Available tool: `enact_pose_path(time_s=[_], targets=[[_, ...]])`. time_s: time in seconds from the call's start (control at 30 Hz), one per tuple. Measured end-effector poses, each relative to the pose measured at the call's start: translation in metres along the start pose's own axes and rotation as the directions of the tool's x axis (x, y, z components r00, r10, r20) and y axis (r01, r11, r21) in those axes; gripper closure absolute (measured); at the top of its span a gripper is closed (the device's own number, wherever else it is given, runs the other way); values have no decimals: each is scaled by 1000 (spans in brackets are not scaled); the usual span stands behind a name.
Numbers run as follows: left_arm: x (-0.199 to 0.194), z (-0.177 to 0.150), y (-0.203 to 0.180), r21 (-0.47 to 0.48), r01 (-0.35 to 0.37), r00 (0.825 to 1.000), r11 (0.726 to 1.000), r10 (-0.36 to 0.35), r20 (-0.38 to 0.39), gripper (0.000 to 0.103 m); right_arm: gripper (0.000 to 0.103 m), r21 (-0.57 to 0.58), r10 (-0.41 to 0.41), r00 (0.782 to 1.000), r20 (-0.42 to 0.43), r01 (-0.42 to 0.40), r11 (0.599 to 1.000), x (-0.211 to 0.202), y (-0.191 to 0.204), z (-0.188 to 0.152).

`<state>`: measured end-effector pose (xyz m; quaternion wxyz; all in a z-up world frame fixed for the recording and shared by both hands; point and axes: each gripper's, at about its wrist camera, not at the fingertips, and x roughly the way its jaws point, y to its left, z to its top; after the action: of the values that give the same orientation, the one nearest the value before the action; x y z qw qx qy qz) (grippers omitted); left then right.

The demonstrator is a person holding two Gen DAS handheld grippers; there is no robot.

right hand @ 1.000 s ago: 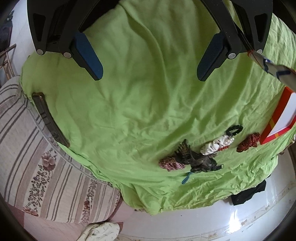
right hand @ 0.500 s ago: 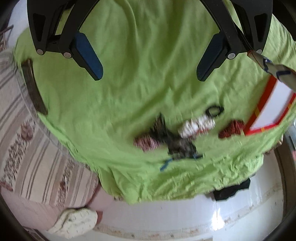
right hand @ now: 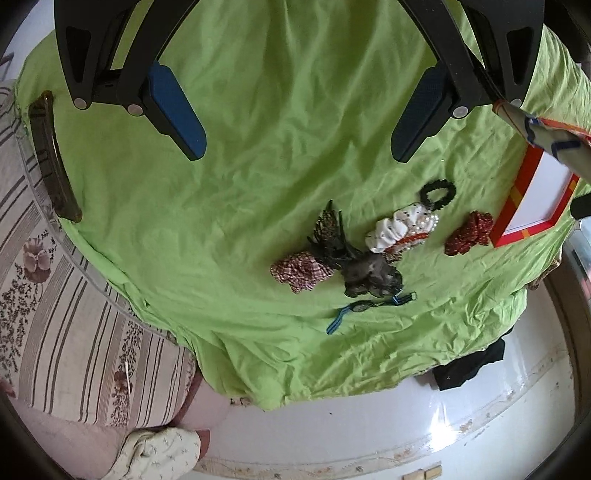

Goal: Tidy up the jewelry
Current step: 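Grasp the red polka-dot scrunchie with the left tool while the right tool grasps the checked scrunchie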

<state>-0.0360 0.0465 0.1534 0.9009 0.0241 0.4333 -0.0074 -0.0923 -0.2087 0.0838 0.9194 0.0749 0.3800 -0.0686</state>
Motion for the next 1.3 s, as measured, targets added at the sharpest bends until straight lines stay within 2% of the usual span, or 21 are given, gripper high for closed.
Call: enact_pose_path(time_s=[0.13,0.27,0.5,0.67,0.77,0.97,1.07,1.1,1.13,1.17,1.23,1.27,1.3], targets=[[26,11,4,-41,79,996,996,-80,-46,1,4,-5,11,999,-33,-11,1000,18,-4,14],[51,32,11,-97,141,987,985,-147,-63,8,11,-1,16,999,-48,-16,1000,36,-8,34],[109,73,17,-139,155,981,978,-169,-94,10,13,130,93,995,-47,-86,988,74,-31,80],[158,88,26,-203,196,960,960,-230,-161,10,13,262,195,975,-105,-162,951,121,-48,106],[181,90,25,-220,221,945,950,-265,-194,10,13,318,247,960,-129,-196,928,143,-52,110],[213,86,7,-182,234,926,955,-276,-257,10,13,383,319,930,-183,-231,895,181,-51,109],[221,81,-4,-148,230,925,962,-263,-275,12,13,382,322,928,-190,-232,894,188,-47,109],[223,78,-9,-125,217,928,968,-244,-282,22,16,380,322,927,-193,-232,896,190,-46,109],[225,76,-11,-104,200,932,974,-222,-288,42,26,377,321,927,-194,-231,897,192,-45,109],[226,75,-16,-71,175,937,982,-189,-294,53,34,371,325,925,-199,-236,898,194,-43,110],[223,74,-19,-75,211,931,975,-223,-287,80,80,370,352,910,-218,-256,893,197,-42,111],[218,76,-20,-80,213,932,974,-227,-284,84,82,384,376,899,-223,-274,882,197,-42,112],[213,77,-21,-76,211,934,975,-224,-277,86,83,392,382,900,-211,-280,876,193,-45,112]])
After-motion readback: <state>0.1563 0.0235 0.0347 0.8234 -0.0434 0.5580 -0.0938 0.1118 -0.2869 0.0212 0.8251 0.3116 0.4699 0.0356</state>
